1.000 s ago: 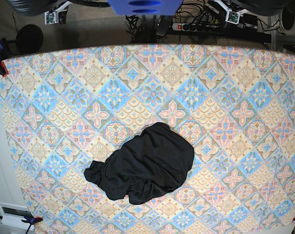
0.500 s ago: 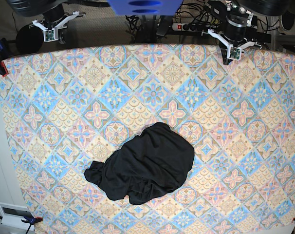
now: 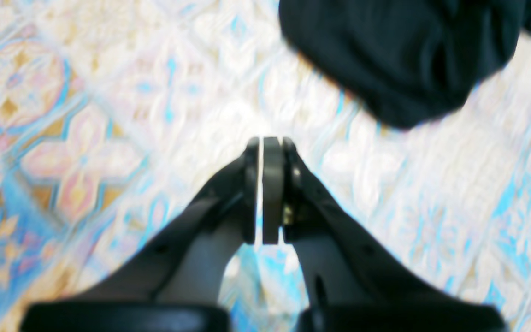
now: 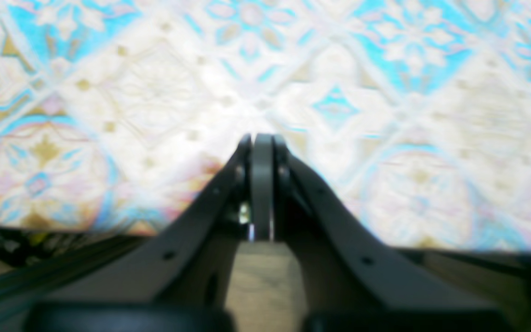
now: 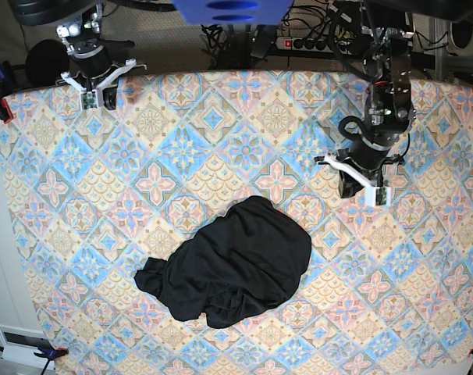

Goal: Layout the t-shirt on the table in an organized manner, then fold the t-shirt properly
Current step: 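Reach the left gripper down to the black t-shirt and grasp it, then lift and drag the grasped shirt with the left gripper, spreading it out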

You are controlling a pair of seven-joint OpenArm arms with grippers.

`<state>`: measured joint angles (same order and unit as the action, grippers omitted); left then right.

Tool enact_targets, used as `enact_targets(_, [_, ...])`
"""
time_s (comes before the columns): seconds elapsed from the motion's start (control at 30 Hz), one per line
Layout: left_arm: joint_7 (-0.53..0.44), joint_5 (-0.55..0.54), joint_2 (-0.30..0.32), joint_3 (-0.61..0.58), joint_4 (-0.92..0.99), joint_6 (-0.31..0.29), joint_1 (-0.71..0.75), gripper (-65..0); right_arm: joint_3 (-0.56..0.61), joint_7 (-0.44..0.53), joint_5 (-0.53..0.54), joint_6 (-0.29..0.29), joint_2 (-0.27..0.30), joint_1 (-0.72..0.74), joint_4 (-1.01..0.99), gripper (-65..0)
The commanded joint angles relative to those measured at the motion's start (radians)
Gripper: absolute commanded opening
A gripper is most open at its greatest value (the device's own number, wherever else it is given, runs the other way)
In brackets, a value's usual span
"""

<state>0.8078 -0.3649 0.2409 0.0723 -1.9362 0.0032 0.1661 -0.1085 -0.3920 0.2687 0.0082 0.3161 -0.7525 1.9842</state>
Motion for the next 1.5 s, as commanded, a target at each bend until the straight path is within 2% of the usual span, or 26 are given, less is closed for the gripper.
enact_targets(0.0, [-0.012, 0.002, 0.005, -0.025, 0.016, -0.002, -0.033, -62.6, 0.008, 0.011, -0.001, -0.003, 0.010, 0.015, 0.020, -65.0])
enact_targets(0.07, [-0.012, 0.014, 0.001, -0.078, 0.083, -0.002, -0.084, -60.1, 0.030, -0.014, -0.001, -0.003, 0.010, 0.040, 0.020, -65.0])
enact_targets(0.2, [-0.012, 0.025, -0.048, -0.141, 0.215, -0.004, -0.184, -52.4, 0.056, -0.031, -0.001, -0.003, 0.008, 0.074, 0.020, -65.0])
enact_targets(0.33, [-0.014, 0.023, -0.108, -0.184, 0.361, -0.004, -0.290, -43.9, 0.072, -0.029, -0.001, -0.003, 0.007, 0.084, 0.022, -65.0])
enact_targets(0.47, [-0.035, 0.020, -0.171, -0.213, 0.492, -0.004, -0.382, -38.9, 0.072, -0.029, -0.001, -0.003, 0.007, 0.084, 0.022, -65.0])
enact_targets(0.8, [-0.069, 0.017, -0.269, -0.214, 0.792, -0.004, -0.500, -38.8, 0.066, -0.029, -0.001, -0.003, 0.007, 0.084, 0.022, -65.0])
enact_targets(0.9, [-0.086, 0.017, -0.269, -0.216, 0.797, -0.004, -0.500, -44.6, 0.066, -0.029, -0.001, -0.003, 0.007, 0.084, 0.022, -65.0])
enact_targets(0.93, [-0.084, 0.017, -0.266, -0.214, 0.797, -0.004, -0.500, -48.3, 0.066, -0.029, -0.001, -0.003, 0.007, 0.084, 0.022, -65.0])
enact_targets(1.03, [-0.087, 0.016, -0.254, -0.208, 0.791, -0.004, -0.497, -65.0, 0.065, -0.028, -0.001, -0.003, 0.007, 0.084, 0.022, -65.0])
enact_targets(1.17, [-0.086, -0.016, -0.182, -0.208, 0.736, -0.004, -0.474, -64.9, 0.065, -0.028, 0.001, -0.003, 0.007, 0.103, 0.022, -65.0])
enact_targets(1.33, [-0.083, -0.147, -0.018, -0.210, 0.492, -0.004, -0.373, -65.0, 0.065, -0.028, 0.001, -0.003, 0.007, 0.104, 0.022, -65.0])
enact_targets(1.47, [-0.084, -0.204, 0.099, -0.174, 0.363, -0.004, -0.297, -65.0, 0.066, -0.028, 0.001, -0.003, 0.008, 0.106, 0.022, -65.0])
